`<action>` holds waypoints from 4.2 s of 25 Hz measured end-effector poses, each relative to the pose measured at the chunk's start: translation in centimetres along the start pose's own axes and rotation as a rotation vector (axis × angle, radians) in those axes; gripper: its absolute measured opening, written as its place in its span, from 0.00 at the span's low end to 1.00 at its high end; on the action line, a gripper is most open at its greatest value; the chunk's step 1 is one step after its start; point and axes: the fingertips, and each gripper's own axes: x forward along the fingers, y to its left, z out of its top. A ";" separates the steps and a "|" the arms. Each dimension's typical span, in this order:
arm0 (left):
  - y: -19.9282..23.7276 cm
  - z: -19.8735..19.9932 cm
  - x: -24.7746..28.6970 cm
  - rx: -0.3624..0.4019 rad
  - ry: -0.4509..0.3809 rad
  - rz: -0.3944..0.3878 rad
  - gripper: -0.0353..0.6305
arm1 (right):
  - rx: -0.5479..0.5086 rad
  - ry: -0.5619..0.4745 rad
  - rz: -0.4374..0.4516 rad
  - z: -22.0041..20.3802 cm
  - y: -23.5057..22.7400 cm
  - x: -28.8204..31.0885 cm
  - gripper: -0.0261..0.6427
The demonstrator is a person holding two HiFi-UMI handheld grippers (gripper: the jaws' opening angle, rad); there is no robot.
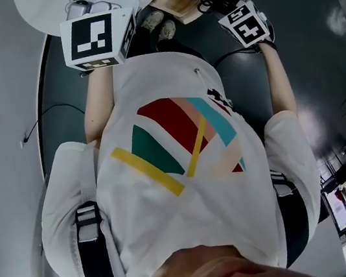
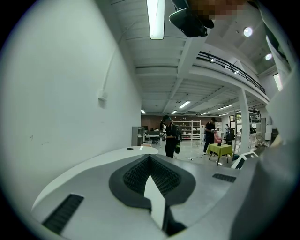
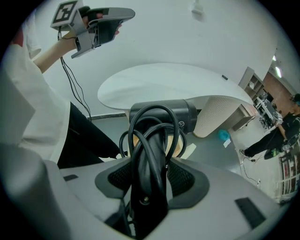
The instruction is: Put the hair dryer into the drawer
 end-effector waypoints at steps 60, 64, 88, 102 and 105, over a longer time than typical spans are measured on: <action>3.2 -2.7 0.3 -0.018 0.113 0.100 0.07 | -0.317 0.136 0.254 6.7 2.1 16.3 0.37; 2.4 -2.7 0.5 -0.019 0.122 0.098 0.07 | -0.408 0.016 0.250 10.2 3.0 16.8 0.37; 1.5 -5.3 0.7 -0.011 0.147 0.098 0.07 | -0.167 -0.098 0.232 9.3 1.4 21.3 0.37; 2.1 -7.6 -0.8 -0.003 0.228 0.140 0.07 | -0.312 -0.040 0.243 8.1 2.1 24.9 0.37; 2.1 -8.3 -1.0 -0.010 0.252 0.140 0.07 | -0.304 -0.052 0.249 8.1 2.2 25.3 0.37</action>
